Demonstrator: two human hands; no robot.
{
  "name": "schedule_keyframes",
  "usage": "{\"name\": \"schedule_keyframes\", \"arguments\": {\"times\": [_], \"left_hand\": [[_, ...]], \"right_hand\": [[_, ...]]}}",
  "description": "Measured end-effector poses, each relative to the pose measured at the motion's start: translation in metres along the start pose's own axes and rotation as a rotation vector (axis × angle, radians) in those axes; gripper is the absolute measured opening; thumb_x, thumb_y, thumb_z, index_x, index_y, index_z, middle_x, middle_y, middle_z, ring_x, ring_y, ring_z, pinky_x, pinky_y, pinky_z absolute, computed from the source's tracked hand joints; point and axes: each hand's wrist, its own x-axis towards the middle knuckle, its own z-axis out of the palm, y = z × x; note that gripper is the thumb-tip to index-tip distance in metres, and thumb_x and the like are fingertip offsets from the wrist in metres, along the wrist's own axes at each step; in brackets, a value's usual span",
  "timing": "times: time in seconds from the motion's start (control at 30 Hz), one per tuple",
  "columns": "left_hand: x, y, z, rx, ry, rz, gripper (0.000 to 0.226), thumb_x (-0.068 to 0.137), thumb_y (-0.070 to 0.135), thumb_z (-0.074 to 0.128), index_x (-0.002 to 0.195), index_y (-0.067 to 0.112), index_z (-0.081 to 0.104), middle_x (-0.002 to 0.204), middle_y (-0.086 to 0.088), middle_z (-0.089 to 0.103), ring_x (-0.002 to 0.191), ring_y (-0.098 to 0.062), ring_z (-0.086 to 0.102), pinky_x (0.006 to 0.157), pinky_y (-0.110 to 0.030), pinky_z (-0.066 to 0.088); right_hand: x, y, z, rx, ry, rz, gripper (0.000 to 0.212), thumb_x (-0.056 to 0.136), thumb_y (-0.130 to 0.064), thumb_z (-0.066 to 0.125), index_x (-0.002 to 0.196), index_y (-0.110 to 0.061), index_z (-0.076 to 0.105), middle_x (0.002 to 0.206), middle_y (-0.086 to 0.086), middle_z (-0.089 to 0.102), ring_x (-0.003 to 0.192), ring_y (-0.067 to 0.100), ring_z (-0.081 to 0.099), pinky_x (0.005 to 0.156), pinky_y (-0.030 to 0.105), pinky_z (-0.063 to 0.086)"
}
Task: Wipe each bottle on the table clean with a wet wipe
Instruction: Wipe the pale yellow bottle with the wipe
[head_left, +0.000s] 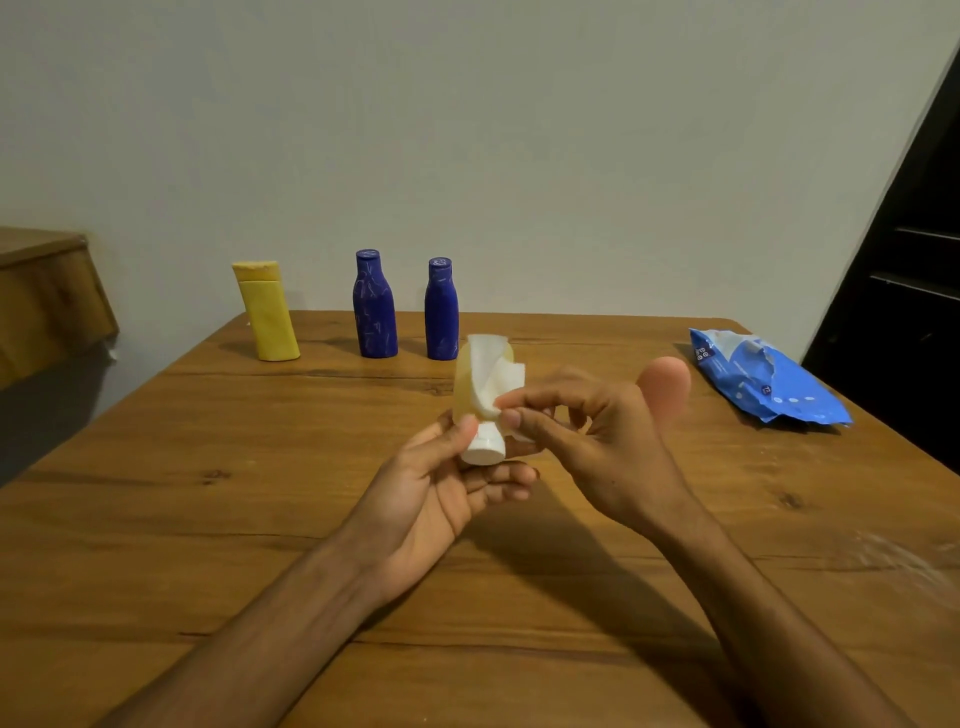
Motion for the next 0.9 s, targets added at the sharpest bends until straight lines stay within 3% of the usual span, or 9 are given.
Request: {"name": "schedule_keyframes", "arguments": {"times": [0.07, 0.2, 0.3, 0.43, 0.53, 0.73, 0.83, 0.9], "left_hand": [[0.001, 0.001, -0.001, -0.021, 0.042, -0.011, 0.046, 0.092, 0.026, 0.049, 0.133, 0.006, 0.050, 0.118, -0.025, 0.065, 0.086, -0.027, 0.067, 0.073, -0.035, 0.058], [0.002, 0.004, -0.002, 0.001, 0.108, -0.017, 0.048, 0.090, 0.030, 0.052, 0.131, 0.006, 0.051, 0.119, -0.023, 0.067, 0.090, -0.026, 0.068, 0.081, -0.038, 0.053], [0.004, 0.004, -0.004, 0.024, 0.144, -0.008, 0.046, 0.089, 0.027, 0.052, 0.131, 0.006, 0.054, 0.121, -0.022, 0.065, 0.099, -0.029, 0.067, 0.090, -0.042, 0.049], [0.007, 0.000, -0.007, 0.025, 0.141, 0.039, 0.043, 0.095, 0.019, 0.051, 0.134, 0.002, 0.051, 0.129, -0.028, 0.058, 0.125, -0.039, 0.054, 0.105, -0.048, 0.042], [0.007, 0.000, -0.008, -0.015, 0.142, 0.050, 0.043, 0.096, 0.019, 0.050, 0.134, -0.002, 0.049, 0.132, -0.030, 0.056, 0.129, -0.041, 0.050, 0.111, -0.051, 0.037], [0.009, -0.001, -0.004, 0.023, 0.143, 0.078, 0.041, 0.096, 0.013, 0.046, 0.136, 0.005, 0.049, 0.125, -0.023, 0.063, 0.116, -0.032, 0.062, 0.099, -0.040, 0.051], [0.008, -0.001, -0.003, 0.003, 0.143, 0.089, 0.043, 0.094, 0.016, 0.048, 0.135, 0.004, 0.050, 0.124, -0.023, 0.064, 0.118, -0.032, 0.061, 0.103, -0.044, 0.045], [0.007, -0.001, -0.003, -0.002, 0.130, 0.088, 0.043, 0.095, 0.017, 0.048, 0.136, 0.004, 0.049, 0.126, -0.025, 0.062, 0.121, -0.034, 0.059, 0.105, -0.045, 0.043]], "right_hand": [[-0.001, -0.002, -0.001, 0.030, 0.040, -0.006, 0.015, 0.084, -0.019, 0.069, 0.098, -0.020, 0.073, 0.091, -0.011, 0.068, 0.086, 0.001, 0.061, 0.069, 0.015, 0.049], [-0.004, -0.007, -0.001, 0.120, 0.186, -0.026, 0.016, 0.083, -0.017, 0.069, 0.098, -0.020, 0.071, 0.089, -0.013, 0.067, 0.080, -0.010, 0.057, 0.066, 0.007, 0.043], [-0.006, -0.008, 0.004, 0.116, 0.148, 0.004, 0.018, 0.083, -0.017, 0.069, 0.101, -0.018, 0.071, 0.091, -0.012, 0.067, 0.080, -0.010, 0.056, 0.065, 0.007, 0.043], [-0.008, -0.004, 0.015, 0.025, 0.046, 0.023, 0.015, 0.082, -0.023, 0.071, 0.098, -0.024, 0.073, 0.092, -0.013, 0.069, 0.085, 0.000, 0.060, 0.066, 0.012, 0.046], [-0.006, 0.000, 0.012, -0.019, 0.093, 0.051, 0.014, 0.081, -0.024, 0.072, 0.094, -0.026, 0.073, 0.088, -0.015, 0.069, 0.080, 0.005, 0.060, 0.066, 0.017, 0.050], [-0.010, -0.002, 0.015, -0.029, 0.040, -0.012, 0.015, 0.081, -0.025, 0.073, 0.096, -0.023, 0.074, 0.090, -0.013, 0.070, 0.081, 0.007, 0.061, 0.065, 0.019, 0.051], [-0.008, 0.000, 0.015, -0.060, 0.122, 0.006, 0.014, 0.081, -0.024, 0.073, 0.095, -0.023, 0.073, 0.086, -0.014, 0.069, 0.076, 0.008, 0.060, 0.063, 0.025, 0.053], [-0.008, 0.000, 0.014, -0.042, 0.113, -0.007, 0.014, 0.081, -0.023, 0.073, 0.095, -0.021, 0.074, 0.085, -0.013, 0.069, 0.076, 0.009, 0.060, 0.063, 0.021, 0.051]]}}
